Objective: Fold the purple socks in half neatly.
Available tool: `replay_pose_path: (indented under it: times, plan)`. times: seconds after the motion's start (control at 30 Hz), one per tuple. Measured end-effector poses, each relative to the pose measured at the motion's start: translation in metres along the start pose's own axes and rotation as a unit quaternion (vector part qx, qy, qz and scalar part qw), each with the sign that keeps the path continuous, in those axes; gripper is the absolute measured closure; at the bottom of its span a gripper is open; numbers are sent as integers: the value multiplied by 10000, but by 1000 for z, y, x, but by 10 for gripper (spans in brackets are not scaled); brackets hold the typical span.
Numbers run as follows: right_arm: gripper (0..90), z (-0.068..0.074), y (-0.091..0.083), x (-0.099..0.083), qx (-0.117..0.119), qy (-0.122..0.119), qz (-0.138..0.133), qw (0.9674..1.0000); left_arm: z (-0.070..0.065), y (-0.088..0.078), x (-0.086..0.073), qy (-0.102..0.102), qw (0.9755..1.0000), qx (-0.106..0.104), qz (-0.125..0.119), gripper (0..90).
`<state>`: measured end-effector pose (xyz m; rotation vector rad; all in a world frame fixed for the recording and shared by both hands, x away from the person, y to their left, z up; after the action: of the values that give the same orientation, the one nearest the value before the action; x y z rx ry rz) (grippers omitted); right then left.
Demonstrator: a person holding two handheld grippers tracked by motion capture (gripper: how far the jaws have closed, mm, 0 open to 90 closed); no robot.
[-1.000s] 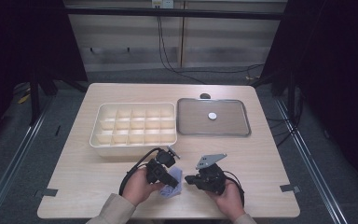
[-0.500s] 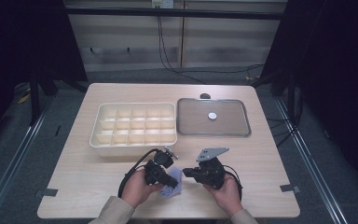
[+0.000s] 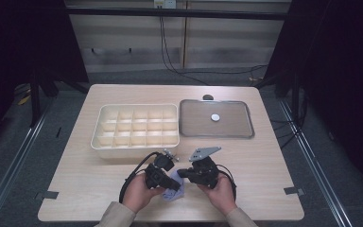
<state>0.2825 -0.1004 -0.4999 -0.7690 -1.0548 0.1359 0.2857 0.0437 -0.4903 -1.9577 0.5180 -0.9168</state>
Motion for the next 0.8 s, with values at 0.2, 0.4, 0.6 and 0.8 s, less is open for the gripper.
replay_pose_path:
  times: [0.2,0.4,0.6,0.8]
  plan:
    - [900,-2,8,-4,20,42,152,9999,-1,-1,-1,-32,9999,-14,-97,774]
    - [900,1,8,-4,-18,-34,193,9998,-4,-6,0,20,10000,5,-53,689]
    - [900,0,7,-5,-19,-45,159,9999,-3,-22,4,2,9998,104,-190,642]
    - [900,0,6,-5,-10,-37,154,9999,3,-32,6,-65,9993,324,-201,746]
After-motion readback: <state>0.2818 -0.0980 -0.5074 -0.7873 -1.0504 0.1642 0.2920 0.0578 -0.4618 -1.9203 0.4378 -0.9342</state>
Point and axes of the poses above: each handheld gripper's, and its own axes: y roughly forward along the jaws, x roughly out of its top, z roughly to its left, the point moved 3 cm from there along y, roughly forward along the jaws, and after that the axes turned 5 degrees about x, right-handed, at the moved point
